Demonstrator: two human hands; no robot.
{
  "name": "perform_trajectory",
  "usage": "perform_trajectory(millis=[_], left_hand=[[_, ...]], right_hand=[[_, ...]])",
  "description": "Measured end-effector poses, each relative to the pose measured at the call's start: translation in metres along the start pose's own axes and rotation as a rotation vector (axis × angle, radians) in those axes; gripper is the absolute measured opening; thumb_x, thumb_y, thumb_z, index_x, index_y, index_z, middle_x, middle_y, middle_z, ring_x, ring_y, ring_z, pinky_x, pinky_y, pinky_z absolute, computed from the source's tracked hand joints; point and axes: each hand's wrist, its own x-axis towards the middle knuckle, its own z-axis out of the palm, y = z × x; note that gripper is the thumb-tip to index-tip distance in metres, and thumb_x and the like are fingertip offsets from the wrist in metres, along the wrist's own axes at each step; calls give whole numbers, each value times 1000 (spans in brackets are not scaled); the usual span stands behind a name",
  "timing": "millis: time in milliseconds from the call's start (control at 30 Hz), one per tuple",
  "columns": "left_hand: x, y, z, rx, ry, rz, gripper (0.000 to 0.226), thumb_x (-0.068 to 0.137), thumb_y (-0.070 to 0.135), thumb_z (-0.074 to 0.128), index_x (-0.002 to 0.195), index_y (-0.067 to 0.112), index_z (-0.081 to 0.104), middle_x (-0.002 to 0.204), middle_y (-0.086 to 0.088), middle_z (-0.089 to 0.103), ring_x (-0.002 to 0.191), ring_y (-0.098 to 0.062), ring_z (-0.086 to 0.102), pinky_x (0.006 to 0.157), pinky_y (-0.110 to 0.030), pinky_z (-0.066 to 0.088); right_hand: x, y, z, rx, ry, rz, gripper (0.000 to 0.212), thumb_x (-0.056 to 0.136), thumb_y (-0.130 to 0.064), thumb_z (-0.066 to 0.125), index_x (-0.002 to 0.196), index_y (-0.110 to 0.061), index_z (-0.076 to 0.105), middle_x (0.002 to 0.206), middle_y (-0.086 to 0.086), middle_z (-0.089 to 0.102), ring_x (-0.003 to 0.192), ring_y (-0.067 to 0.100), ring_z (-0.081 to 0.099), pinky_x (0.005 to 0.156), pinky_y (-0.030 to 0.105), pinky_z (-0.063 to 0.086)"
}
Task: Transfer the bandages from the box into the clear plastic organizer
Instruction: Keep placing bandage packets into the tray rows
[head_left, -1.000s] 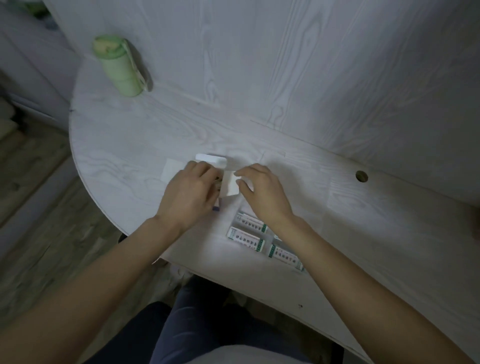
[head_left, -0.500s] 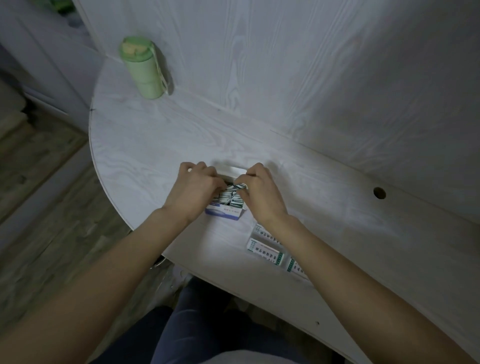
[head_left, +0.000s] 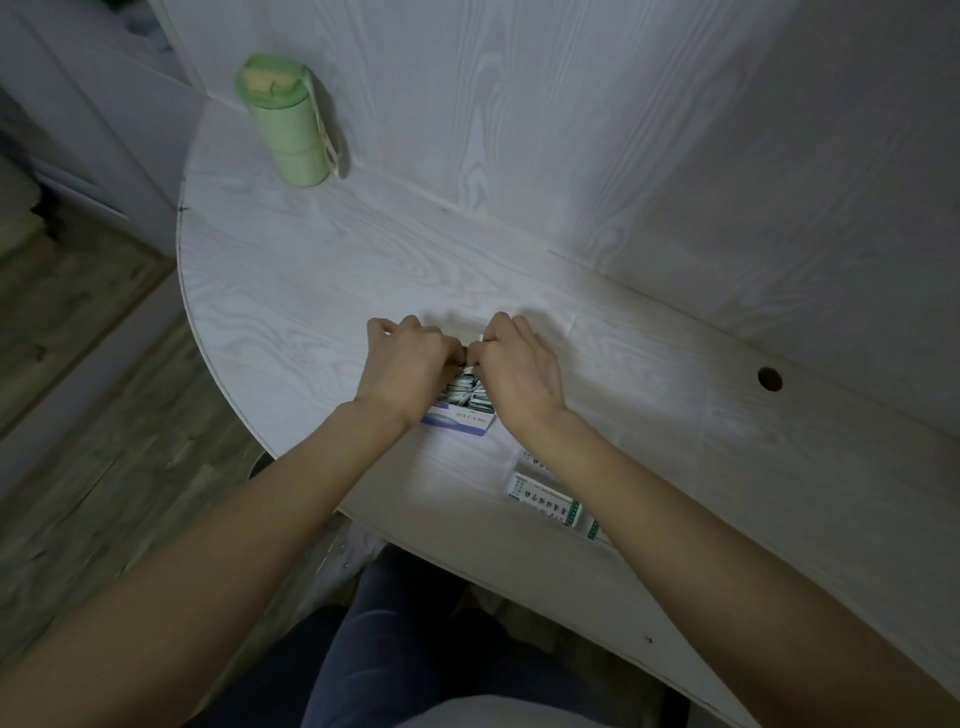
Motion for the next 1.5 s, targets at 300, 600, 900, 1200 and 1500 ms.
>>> perform_trajectory(millis=[300,600,900,1200,1500], left_hand=[[0,-4,-4,-149,21,-58,18,94,26,51,103,29,66,91,4,65,97,-19,49,86,-36,22],[-4,-9,-13,-351,179,28,13,92,13,57,98,14,69,88,-3,62,90,-24,55,78,-30,27],[-9,-7,-52,-474,455,-32,18,92,11,59,106,11,70,91,-8,63,79,-22,61,73,-30,48],[-21,27,-67,-1273,132,-348,21,95,5,51,77,12,59,82,-10,67,67,-19,69,59,-26,57],[-15,90,-50,-1320,56,-436,16,95,7,52,82,7,61,76,-7,69,60,-7,69,55,-16,53]], right_hand=[[-1,6,7,42,111,-80,24,80,5,60,100,-8,56,109,5,50,101,22,46,83,34,40],[-5,15,-15,428,43,-162,13,91,-13,56,103,-9,54,96,5,61,80,16,48,68,35,45],[4,16,-42,619,215,4,13,89,-7,60,99,-11,67,85,1,62,73,14,52,66,26,42],[-23,44,-60,1588,-38,420,13,94,1,49,86,-3,59,84,13,68,73,20,68,71,31,57],[-48,54,-53,1921,66,609,13,89,-1,55,78,-7,59,67,5,66,62,18,63,56,27,49]])
